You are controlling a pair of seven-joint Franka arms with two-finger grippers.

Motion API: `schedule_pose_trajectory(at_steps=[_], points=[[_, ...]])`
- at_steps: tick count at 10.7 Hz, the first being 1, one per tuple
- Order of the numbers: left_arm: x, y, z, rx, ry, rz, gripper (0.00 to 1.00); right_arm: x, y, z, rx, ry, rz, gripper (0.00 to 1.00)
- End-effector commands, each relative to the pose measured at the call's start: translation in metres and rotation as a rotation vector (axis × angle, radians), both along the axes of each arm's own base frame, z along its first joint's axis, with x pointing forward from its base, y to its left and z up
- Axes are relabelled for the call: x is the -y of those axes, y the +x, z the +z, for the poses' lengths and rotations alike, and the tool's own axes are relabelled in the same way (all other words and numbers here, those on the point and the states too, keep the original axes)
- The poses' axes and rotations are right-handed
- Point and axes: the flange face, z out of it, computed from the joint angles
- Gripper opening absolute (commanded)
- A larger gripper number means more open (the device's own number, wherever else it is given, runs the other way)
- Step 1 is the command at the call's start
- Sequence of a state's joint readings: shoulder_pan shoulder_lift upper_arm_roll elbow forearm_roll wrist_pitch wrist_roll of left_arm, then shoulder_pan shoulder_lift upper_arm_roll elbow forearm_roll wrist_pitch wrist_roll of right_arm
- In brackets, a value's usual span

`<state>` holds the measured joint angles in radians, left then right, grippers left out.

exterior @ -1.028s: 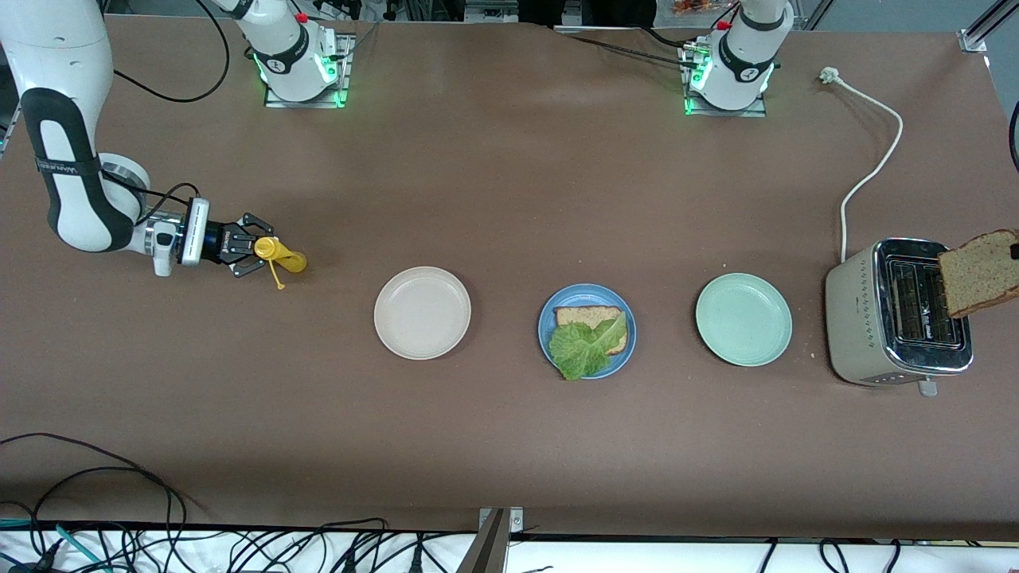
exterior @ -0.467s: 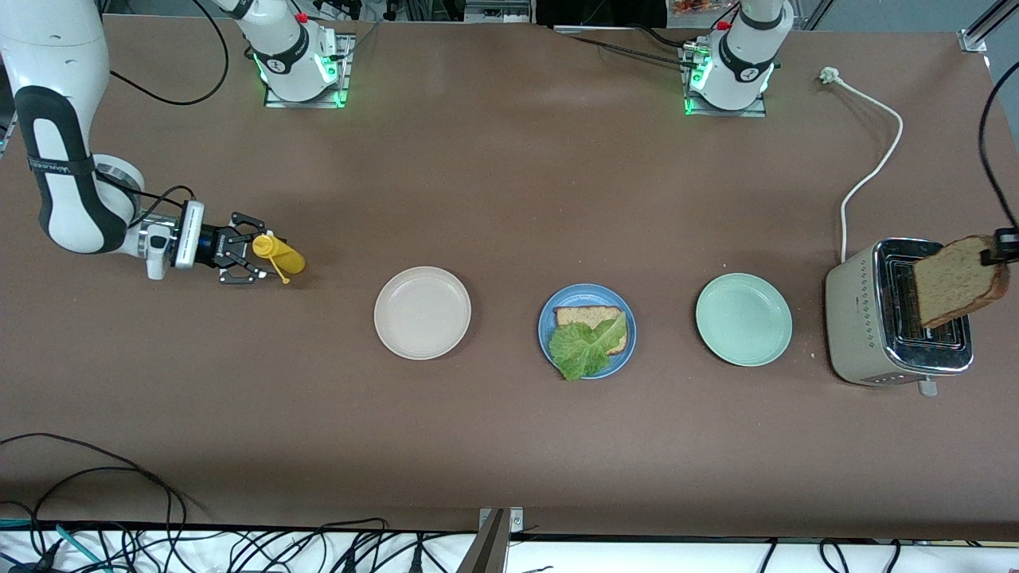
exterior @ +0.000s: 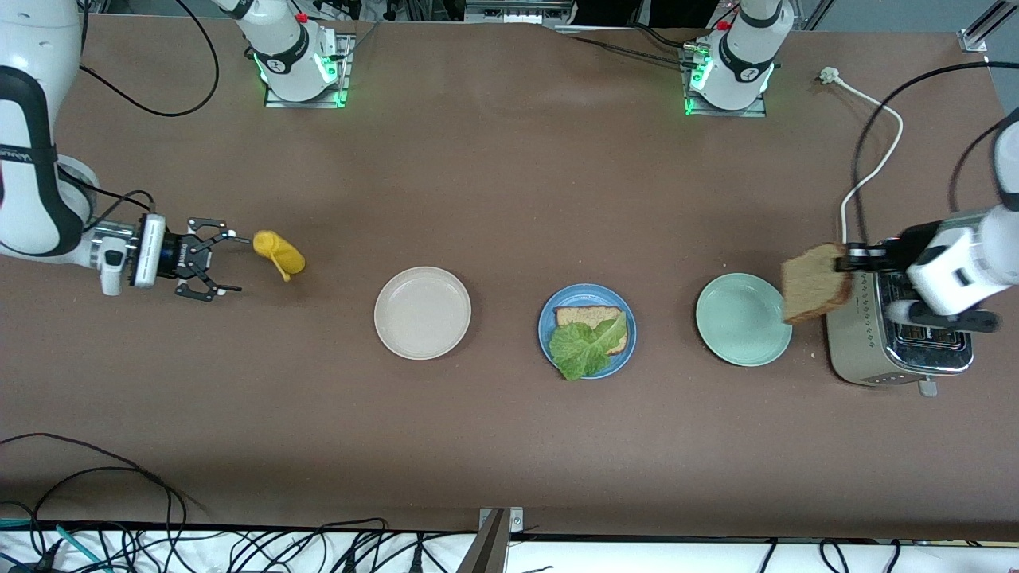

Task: Make sandwich in blue plate with both arms

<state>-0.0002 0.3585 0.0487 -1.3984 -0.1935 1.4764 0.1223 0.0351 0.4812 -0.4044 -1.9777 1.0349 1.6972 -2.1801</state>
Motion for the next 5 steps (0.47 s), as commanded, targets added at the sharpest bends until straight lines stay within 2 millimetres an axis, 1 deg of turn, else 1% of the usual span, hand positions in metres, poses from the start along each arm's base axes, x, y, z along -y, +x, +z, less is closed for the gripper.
schedule_pose_trajectory(at_steps=[1,2,3,4,5], points=[[0.072,0.001,-0.036,-0.007,-0.161,0.11,0.0,0.017,0.009,0.061,-0.171,-0.134,-0.052,1.0],[0.103,0.001,-0.049,-0.016,-0.168,0.121,0.0,0.018,0.015,0.083,-0.224,-0.18,-0.08,1.0],[0.143,0.001,-0.062,-0.049,-0.205,0.156,0.0,0.015,0.024,0.113,-0.28,-0.24,-0.104,0.99],[0.162,0.008,-0.076,-0.058,-0.253,0.231,0.0,0.006,0.035,0.148,-0.331,-0.318,-0.134,0.99],[0.188,0.01,-0.092,-0.075,-0.319,0.263,0.0,-0.008,0.045,0.182,-0.372,-0.394,-0.161,0.99]])
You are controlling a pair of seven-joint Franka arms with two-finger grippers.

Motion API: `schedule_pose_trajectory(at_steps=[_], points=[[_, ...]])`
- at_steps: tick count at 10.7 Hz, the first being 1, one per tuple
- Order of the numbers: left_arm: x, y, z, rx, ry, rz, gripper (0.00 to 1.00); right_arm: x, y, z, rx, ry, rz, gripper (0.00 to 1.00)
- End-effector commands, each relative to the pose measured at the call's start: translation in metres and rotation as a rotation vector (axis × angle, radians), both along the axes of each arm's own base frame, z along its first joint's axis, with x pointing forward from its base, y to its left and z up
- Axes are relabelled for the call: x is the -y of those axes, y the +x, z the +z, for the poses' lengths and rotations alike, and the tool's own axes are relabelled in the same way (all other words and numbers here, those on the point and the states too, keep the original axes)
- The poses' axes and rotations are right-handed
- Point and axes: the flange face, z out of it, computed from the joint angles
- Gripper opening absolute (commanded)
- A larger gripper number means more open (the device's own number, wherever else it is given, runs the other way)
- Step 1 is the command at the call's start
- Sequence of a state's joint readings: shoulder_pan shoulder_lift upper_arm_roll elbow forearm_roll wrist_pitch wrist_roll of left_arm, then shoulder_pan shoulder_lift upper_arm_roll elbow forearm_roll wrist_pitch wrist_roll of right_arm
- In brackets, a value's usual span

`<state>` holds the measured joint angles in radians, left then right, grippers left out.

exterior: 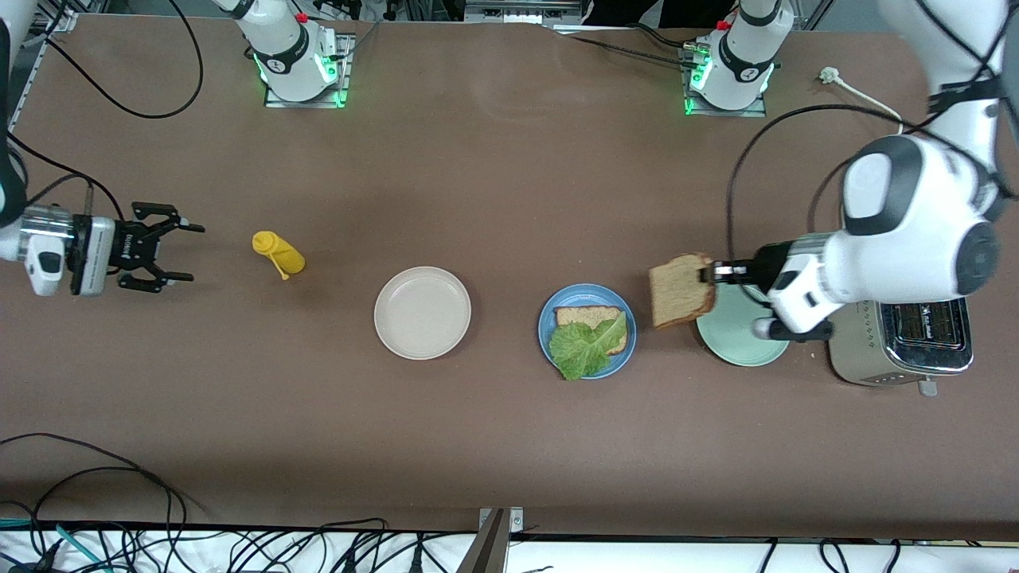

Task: Make sandwich in blue plate with both arms

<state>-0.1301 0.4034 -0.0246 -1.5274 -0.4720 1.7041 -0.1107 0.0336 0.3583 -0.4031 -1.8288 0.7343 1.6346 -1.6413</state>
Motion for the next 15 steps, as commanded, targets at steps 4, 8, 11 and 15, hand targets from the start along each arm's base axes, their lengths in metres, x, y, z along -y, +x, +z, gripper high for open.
schedule_pose_trajectory(at_steps=[4,8,11,15], points=[[0.115,0.012,-0.092,-0.032,-0.199,0.176,0.0,-0.096,0.017,0.18,-0.183,-0.467,-0.228,1.0],[0.124,0.014,-0.125,-0.029,-0.185,0.178,0.0,-0.17,0.005,0.221,-0.14,-0.775,-0.424,1.0],[0.111,0.017,-0.159,-0.066,-0.164,0.197,0.08,-0.177,0.006,0.227,-0.136,-0.816,-0.662,1.0],[0.086,0.028,-0.181,0.017,-0.179,0.163,0.5,-0.171,-0.002,0.24,-0.071,-0.794,-0.764,1.0]])
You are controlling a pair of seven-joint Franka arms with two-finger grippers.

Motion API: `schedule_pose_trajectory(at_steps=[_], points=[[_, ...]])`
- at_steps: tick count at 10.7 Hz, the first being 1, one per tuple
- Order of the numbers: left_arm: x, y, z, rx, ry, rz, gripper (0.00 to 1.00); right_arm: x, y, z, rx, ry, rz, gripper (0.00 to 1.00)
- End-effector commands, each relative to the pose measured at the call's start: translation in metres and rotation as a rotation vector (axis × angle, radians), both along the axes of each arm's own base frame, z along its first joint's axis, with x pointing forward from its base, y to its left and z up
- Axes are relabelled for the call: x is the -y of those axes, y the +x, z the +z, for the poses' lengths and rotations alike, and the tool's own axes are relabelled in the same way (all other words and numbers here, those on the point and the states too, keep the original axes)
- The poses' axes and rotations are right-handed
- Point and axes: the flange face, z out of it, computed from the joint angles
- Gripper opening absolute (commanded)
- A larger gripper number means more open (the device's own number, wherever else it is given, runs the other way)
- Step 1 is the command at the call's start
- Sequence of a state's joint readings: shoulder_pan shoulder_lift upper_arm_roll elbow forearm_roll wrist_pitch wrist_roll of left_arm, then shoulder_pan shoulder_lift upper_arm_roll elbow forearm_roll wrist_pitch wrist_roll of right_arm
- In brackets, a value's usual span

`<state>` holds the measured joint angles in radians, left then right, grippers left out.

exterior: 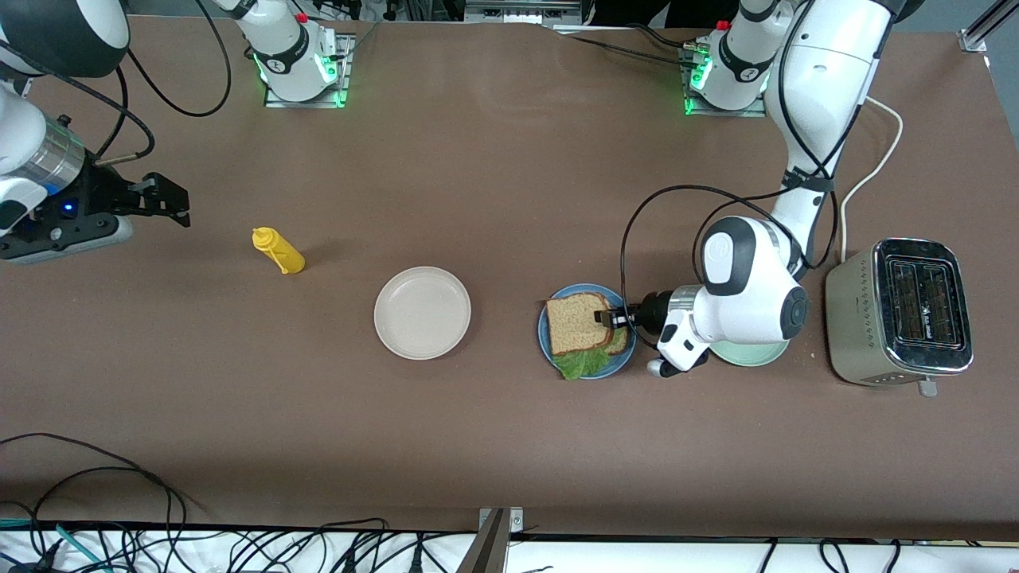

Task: Make sandwich in blue plate with both arms

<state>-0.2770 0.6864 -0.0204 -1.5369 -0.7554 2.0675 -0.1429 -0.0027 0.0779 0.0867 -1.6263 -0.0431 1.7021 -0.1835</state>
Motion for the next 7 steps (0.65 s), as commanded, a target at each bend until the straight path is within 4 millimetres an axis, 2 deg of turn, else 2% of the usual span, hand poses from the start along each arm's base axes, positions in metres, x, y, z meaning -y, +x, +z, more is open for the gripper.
schedule_pose_trajectory(at_steps=[1,7], points=[[-0.021,0.013,-0.014,0.093,-0.047,-0.057,0.53,0.008,-0.013,0.009,0.044,-0.04,-0.042,1.0],[-0.053,0.021,-0.016,0.11,-0.046,-0.04,0.64,0.006,-0.006,0.005,0.058,-0.041,-0.104,1.0]])
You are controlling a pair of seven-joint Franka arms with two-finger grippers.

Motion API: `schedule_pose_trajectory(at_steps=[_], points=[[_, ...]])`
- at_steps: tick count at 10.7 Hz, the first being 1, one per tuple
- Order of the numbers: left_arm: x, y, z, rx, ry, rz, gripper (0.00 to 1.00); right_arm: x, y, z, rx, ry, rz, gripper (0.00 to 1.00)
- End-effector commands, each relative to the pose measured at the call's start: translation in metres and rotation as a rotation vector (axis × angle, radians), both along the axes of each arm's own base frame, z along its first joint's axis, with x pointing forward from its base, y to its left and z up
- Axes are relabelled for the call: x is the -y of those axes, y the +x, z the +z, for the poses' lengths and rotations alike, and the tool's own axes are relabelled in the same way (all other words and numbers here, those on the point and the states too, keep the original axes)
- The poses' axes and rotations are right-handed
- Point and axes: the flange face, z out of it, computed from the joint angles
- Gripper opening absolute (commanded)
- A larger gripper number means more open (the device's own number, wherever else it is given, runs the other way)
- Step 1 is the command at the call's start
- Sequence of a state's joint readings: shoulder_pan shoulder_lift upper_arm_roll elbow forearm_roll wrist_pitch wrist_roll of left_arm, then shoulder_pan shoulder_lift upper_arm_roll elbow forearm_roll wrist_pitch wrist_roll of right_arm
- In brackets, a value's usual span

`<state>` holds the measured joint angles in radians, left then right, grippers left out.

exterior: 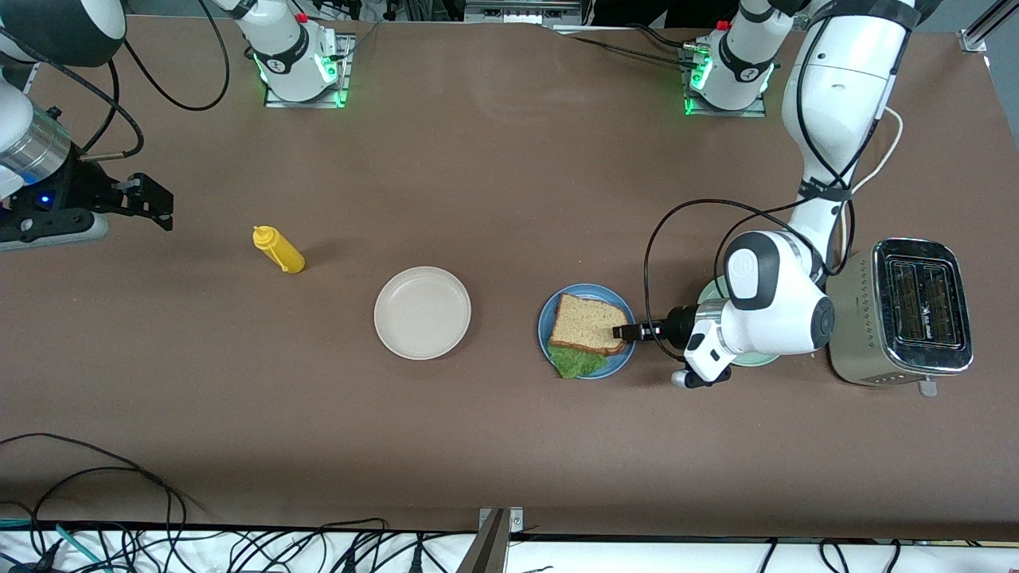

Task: Make sandwich in blue plate with both arms
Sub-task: 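Lower the bread onto the lettuce and open the left gripper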

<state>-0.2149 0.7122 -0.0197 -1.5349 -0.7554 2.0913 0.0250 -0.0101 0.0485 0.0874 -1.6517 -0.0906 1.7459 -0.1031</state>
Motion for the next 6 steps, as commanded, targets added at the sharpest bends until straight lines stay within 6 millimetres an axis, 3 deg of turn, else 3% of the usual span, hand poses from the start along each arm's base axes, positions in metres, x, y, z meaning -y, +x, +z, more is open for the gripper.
schedule_pose_trajectory(at_steps=[1,2,3,6], points=[[-0.023,0.008,0.0,0.008,-0.028,0.027,0.67,-0.002,-0.002,-0.005,0.003,0.003,-0.026,1.0],[-0.03,0.008,0.005,-0.002,-0.03,0.026,1.0,-0.003,-0.002,-0.005,0.003,0.005,-0.032,1.0],[-0.036,0.007,0.02,-0.013,-0.043,0.015,1.0,-0.003,-0.003,-0.005,0.001,0.011,-0.036,1.0],[-0.08,0.003,0.073,0.002,0.077,-0.095,1.0,-0.006,-0.003,0.003,0.011,0.032,-0.079,1.0]])
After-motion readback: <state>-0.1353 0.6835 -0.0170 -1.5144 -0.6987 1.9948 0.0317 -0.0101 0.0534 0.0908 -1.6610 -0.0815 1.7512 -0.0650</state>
